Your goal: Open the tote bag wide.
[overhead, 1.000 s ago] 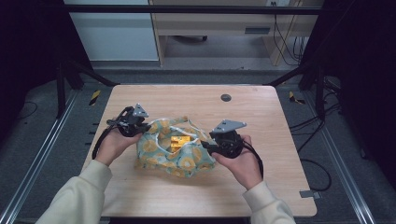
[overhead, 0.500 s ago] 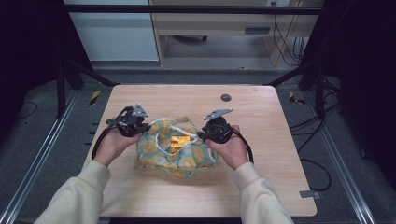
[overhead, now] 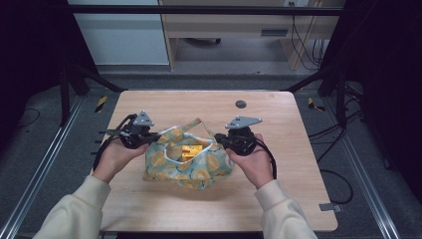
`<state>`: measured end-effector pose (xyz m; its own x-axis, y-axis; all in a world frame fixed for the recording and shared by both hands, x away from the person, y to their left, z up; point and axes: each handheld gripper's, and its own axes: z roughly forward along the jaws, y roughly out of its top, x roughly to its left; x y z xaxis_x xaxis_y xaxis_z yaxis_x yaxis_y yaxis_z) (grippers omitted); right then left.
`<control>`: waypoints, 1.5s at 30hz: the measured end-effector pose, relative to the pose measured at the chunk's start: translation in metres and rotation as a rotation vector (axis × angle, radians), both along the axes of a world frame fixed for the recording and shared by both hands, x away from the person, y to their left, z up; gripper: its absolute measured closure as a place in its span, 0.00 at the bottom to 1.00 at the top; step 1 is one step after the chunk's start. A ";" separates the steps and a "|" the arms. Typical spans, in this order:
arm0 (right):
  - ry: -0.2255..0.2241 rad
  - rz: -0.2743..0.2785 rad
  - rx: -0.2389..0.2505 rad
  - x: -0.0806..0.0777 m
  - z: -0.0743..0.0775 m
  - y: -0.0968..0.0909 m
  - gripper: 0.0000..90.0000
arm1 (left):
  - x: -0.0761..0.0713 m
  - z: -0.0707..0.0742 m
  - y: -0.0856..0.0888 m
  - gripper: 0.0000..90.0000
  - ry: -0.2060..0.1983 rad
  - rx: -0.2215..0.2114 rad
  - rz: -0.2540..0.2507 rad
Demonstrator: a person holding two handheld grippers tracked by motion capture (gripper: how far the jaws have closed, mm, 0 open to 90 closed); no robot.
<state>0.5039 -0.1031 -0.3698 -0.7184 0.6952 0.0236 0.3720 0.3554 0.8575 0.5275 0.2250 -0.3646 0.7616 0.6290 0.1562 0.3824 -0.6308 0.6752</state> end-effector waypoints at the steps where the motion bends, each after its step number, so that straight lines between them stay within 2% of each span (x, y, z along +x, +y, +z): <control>1: -0.013 0.004 0.013 -0.004 0.002 -0.001 0.97 | -0.004 0.002 0.000 0.98 -0.008 -0.008 -0.004; 4: -0.043 0.005 0.043 -0.015 0.008 -0.005 0.97 | -0.015 0.008 0.000 0.98 -0.015 -0.036 -0.025; 7: -0.065 0.007 0.058 -0.023 0.014 -0.008 0.97 | -0.025 0.014 0.002 0.98 -0.029 -0.045 -0.043; 13: -0.086 0.038 0.052 -0.041 0.019 -0.014 0.97 | -0.040 0.021 0.009 0.98 -0.041 -0.080 -0.061; 17: -0.084 0.069 0.042 -0.052 0.018 -0.018 0.97 | -0.047 0.022 0.011 0.98 -0.053 -0.078 -0.073; 20: -0.087 0.096 0.036 -0.061 0.016 -0.020 0.97 | -0.059 0.017 0.012 0.98 -0.055 -0.078 -0.096; 23: -0.085 0.114 0.029 -0.067 0.013 -0.021 0.97 | -0.065 0.010 0.013 0.98 -0.059 -0.061 -0.103; 24: -0.072 0.129 0.031 -0.073 0.007 -0.022 0.97 | -0.072 0.002 0.012 0.98 -0.063 -0.039 -0.107; 28: -0.044 0.156 0.023 -0.082 -0.006 -0.021 0.97 | -0.080 -0.012 0.014 0.98 -0.045 -0.062 -0.110; 34: -0.027 0.163 0.018 -0.086 -0.021 -0.023 0.97 | -0.082 -0.028 0.020 0.98 -0.019 -0.083 -0.094; 37: -0.023 0.155 0.031 -0.087 -0.026 -0.026 0.97 | -0.083 -0.035 0.022 0.98 -0.013 -0.098 -0.085; 39: -0.019 0.152 0.023 -0.088 -0.031 -0.026 0.97 | -0.083 -0.039 0.023 0.98 -0.014 -0.100 -0.079; 45: -0.002 0.149 0.011 -0.090 -0.042 -0.028 0.97 | -0.083 -0.044 0.024 0.98 -0.009 -0.104 -0.074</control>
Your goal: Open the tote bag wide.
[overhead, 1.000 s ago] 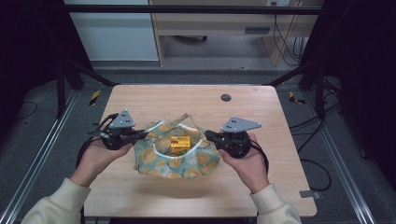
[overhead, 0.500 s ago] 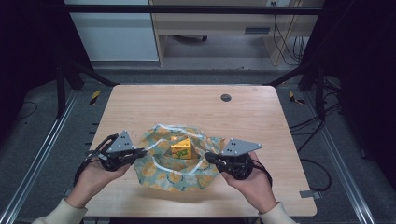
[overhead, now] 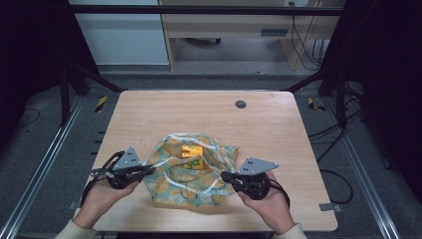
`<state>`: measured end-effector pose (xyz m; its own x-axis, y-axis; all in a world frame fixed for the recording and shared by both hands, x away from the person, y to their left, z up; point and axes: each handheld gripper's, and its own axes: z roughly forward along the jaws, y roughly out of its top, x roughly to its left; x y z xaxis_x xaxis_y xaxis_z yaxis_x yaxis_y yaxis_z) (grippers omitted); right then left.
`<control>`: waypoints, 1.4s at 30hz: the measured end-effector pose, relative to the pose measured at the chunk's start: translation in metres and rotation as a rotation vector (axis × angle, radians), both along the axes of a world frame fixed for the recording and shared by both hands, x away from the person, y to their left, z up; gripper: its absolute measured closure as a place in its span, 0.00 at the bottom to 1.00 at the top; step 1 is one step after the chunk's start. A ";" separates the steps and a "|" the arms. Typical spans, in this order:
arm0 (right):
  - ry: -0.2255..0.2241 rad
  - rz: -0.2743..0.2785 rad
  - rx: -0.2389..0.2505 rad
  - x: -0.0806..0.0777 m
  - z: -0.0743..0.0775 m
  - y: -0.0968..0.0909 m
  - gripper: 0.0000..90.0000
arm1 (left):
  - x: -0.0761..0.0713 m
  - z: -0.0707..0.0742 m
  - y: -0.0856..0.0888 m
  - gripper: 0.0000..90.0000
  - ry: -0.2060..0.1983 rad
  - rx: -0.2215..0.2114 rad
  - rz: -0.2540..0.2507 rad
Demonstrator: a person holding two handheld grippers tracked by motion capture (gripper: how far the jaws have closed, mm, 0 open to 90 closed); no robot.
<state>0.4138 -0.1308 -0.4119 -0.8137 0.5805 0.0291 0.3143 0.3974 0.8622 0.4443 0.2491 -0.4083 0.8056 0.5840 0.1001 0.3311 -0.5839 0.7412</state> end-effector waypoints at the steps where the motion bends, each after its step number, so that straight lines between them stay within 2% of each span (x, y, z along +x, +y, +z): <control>1: -0.002 0.001 -0.003 0.000 -0.001 0.000 0.97 | 0.000 0.000 0.000 0.97 -0.001 0.000 0.000; 7: 0.000 -0.001 -0.024 0.000 -0.008 -0.001 0.96 | -0.001 -0.008 -0.001 0.97 0.005 -0.001 0.003; 11: -0.006 -0.008 -0.006 0.001 -0.010 -0.003 0.96 | -0.002 -0.013 -0.001 0.97 0.009 0.003 0.004; 17: -0.005 -0.008 -0.011 0.001 -0.011 -0.003 0.96 | -0.001 -0.013 0.001 0.97 0.008 -0.004 0.009; 23: 0.000 -0.001 -0.001 0.000 -0.019 -0.002 0.96 | 0.000 -0.019 0.002 0.96 0.004 0.004 0.016; 24: 0.004 0.002 -0.005 -0.001 -0.020 -0.002 0.96 | 0.000 -0.022 0.001 0.96 0.001 0.023 0.018; 28: 0.002 0.007 -0.028 -0.001 -0.026 0.000 0.96 | -0.001 -0.027 0.001 0.96 0.003 0.023 0.016; 30: 0.006 0.014 -0.036 0.000 -0.029 0.001 0.96 | -0.003 -0.031 -0.001 0.95 -0.006 0.050 0.017; 32: 0.007 0.022 -0.069 -0.001 -0.033 0.002 0.96 | -0.003 -0.034 -0.001 0.94 -0.005 0.063 0.017; 35: 0.035 0.029 -0.103 0.000 -0.040 0.003 0.94 | -0.001 -0.038 0.001 0.94 0.015 0.074 0.023; 38: 0.058 0.013 -0.138 0.002 -0.047 0.004 0.93 | 0.001 -0.045 0.000 0.94 0.034 0.086 0.023; 40: 0.058 0.000 -0.140 0.003 -0.047 0.003 0.88 | 0.001 -0.047 -0.001 0.94 0.039 0.094 0.019; 42: 0.037 -0.019 -0.121 0.004 -0.042 0.004 0.78 | 0.001 -0.049 -0.002 0.94 0.041 0.102 0.017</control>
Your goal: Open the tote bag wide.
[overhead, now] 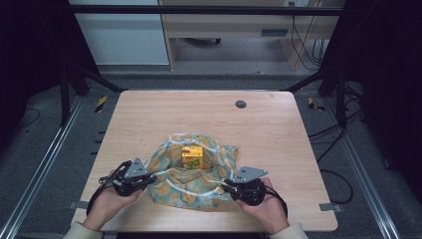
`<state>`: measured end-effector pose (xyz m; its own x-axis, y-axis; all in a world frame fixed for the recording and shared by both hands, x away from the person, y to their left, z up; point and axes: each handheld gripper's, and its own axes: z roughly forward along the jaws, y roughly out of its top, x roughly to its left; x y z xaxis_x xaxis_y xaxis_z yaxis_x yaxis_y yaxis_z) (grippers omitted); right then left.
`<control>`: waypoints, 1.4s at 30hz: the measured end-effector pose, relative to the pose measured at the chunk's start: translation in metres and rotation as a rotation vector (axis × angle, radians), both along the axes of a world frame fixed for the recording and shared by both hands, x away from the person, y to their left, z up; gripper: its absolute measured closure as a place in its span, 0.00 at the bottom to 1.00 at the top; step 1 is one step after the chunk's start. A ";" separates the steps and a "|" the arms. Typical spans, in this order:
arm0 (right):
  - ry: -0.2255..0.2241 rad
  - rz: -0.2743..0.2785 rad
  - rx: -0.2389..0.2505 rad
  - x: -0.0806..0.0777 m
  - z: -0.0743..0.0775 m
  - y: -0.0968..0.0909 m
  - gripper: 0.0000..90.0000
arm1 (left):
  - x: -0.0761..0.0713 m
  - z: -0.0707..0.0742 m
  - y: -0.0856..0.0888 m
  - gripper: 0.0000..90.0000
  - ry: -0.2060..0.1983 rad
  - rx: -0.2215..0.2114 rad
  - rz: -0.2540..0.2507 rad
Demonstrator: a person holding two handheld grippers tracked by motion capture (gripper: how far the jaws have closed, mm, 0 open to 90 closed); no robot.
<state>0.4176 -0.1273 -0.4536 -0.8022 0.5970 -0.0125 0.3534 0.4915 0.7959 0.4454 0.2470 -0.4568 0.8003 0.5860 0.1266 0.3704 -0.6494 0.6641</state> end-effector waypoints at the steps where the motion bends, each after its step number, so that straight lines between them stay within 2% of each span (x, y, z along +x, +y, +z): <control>1: -0.017 -0.006 0.012 0.000 0.004 0.000 0.72 | 0.000 -0.001 -0.001 0.94 0.002 0.002 -0.002; 3: -0.039 -0.025 0.030 0.003 0.015 0.001 0.61 | 0.000 -0.002 -0.001 0.94 0.008 0.008 -0.006; 5: -0.058 -0.034 0.032 0.009 0.025 0.002 0.57 | 0.000 -0.004 -0.002 0.93 0.011 0.019 -0.009; 6: -0.058 -0.034 0.032 0.009 0.025 0.002 0.57 | 0.000 -0.004 -0.002 0.93 0.011 0.019 -0.009; 7: -0.058 -0.053 0.029 0.019 0.034 0.004 0.51 | 0.000 -0.006 -0.001 0.93 0.015 0.023 -0.007; 9: -0.058 -0.059 0.022 0.023 0.036 0.005 0.50 | 0.000 -0.006 -0.001 0.93 0.016 0.025 -0.007; 10: -0.046 -0.078 0.001 0.037 0.038 0.011 0.44 | 0.000 -0.007 -0.001 0.93 0.016 0.028 -0.008; 13: -0.009 -0.098 -0.019 0.053 0.036 0.021 0.42 | 0.000 -0.009 -0.002 0.93 0.018 0.036 -0.008; 15: -0.003 -0.104 -0.029 0.058 0.034 0.024 0.43 | 0.000 -0.009 -0.002 0.93 0.019 0.038 -0.008; 16: 0.007 -0.116 -0.051 0.066 0.030 0.030 0.53 | -0.001 -0.011 -0.002 0.92 0.016 0.047 -0.011; 18: 0.018 -0.121 -0.060 0.070 0.027 0.032 0.61 | -0.001 -0.012 -0.002 0.92 0.017 0.052 -0.015; 19: 0.018 -0.121 -0.060 0.070 0.027 0.032 0.61 | -0.001 -0.012 -0.002 0.92 0.017 0.052 -0.015; 20: 0.017 -0.113 -0.070 0.071 0.025 0.034 0.75 | -0.002 -0.013 -0.002 0.92 0.016 0.050 -0.013; 22: 0.013 -0.109 -0.074 0.072 0.025 0.034 0.86 | -0.002 -0.012 -0.002 0.92 0.010 0.045 -0.012; 24: 0.003 -0.115 -0.055 0.073 0.027 0.035 0.92 | -0.002 -0.010 -0.002 0.92 -0.001 0.028 -0.010; 30: -0.002 -0.144 -0.032 0.094 0.042 0.035 0.98 | -0.002 -0.005 -0.009 0.92 -0.042 0.006 0.004; 35: -0.008 -0.160 -0.004 0.116 0.053 0.038 0.99 | 0.001 -0.002 -0.018 0.92 -0.071 -0.016 -0.001; 38: 0.019 -0.156 0.004 0.128 0.051 0.042 0.99 | 0.001 -0.005 -0.023 0.92 -0.060 0.007 -0.014; 42: 0.075 -0.164 -0.017 0.141 0.037 0.045 0.99 | 0.002 -0.011 -0.027 0.92 -0.033 0.040 -0.027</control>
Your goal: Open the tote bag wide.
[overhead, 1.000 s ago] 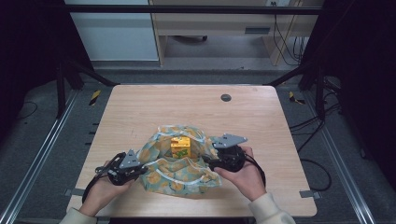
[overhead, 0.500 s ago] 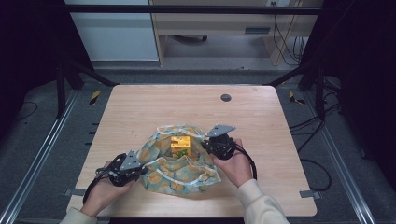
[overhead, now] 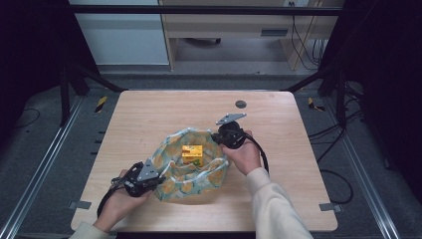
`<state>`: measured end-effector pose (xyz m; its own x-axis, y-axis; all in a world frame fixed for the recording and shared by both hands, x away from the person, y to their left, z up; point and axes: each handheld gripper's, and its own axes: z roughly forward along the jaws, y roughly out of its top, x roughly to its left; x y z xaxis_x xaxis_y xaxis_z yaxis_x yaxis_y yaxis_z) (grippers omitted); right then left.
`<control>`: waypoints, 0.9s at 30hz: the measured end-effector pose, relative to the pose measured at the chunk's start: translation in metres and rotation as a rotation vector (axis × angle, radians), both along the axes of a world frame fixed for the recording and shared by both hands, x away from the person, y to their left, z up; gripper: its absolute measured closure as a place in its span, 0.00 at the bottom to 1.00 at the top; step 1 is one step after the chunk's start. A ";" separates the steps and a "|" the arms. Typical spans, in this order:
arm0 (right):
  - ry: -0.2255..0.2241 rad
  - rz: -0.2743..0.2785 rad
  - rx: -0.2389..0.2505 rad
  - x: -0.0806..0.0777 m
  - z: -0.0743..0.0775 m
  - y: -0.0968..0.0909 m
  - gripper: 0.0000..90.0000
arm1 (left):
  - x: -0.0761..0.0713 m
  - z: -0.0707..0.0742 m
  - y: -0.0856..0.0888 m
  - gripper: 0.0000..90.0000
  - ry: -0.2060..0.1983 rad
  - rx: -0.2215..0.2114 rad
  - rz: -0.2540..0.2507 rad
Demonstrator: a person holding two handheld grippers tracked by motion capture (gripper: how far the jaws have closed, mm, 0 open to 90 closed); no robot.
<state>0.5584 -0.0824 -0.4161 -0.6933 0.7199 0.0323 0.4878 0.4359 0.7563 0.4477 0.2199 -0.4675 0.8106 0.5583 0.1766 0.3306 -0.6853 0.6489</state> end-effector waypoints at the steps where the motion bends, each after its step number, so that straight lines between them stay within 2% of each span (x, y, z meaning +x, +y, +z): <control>1: 0.007 0.003 -0.011 0.003 -0.004 0.000 0.99 | 0.000 -0.001 0.000 0.92 0.002 0.000 -0.003; 4: 0.033 -0.009 -0.019 0.009 -0.015 0.001 0.99 | 0.000 -0.002 -0.002 0.92 0.010 -0.002 -0.011; 6: 0.044 -0.021 -0.021 0.013 -0.021 0.000 0.98 | -0.001 -0.004 -0.004 0.92 0.024 0.016 -0.025; 10: 0.062 -0.047 -0.030 0.020 -0.029 -0.003 0.98 | 0.001 -0.008 -0.003 0.92 0.042 0.046 -0.014; 16: 0.094 -0.084 -0.036 0.026 -0.036 -0.006 0.96 | 0.000 -0.011 -0.002 0.92 0.065 0.041 -0.017; 18: 0.095 -0.088 -0.043 0.026 -0.038 -0.007 0.85 | -0.003 -0.011 -0.002 0.92 0.064 0.039 -0.024; 20: 0.078 -0.095 -0.058 0.024 -0.037 -0.006 0.76 | -0.004 -0.011 -0.002 0.88 0.059 0.039 -0.023; 21: 0.072 -0.099 -0.059 0.022 -0.034 -0.006 0.70 | -0.005 -0.010 -0.002 0.83 0.035 0.040 -0.008; 24: 0.033 -0.109 -0.033 0.014 -0.021 -0.008 0.56 | -0.006 -0.006 -0.001 0.72 -0.011 0.012 0.016; 27: -0.020 -0.107 -0.025 0.002 -0.002 -0.014 0.43 | -0.007 -0.001 0.002 0.58 -0.050 -0.027 0.053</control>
<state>0.5607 -0.0965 -0.4178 -0.6129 0.7902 0.0001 0.5173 0.4012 0.7560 0.4405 0.2221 -0.4689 0.7702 0.6054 0.2005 0.3324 -0.6495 0.6839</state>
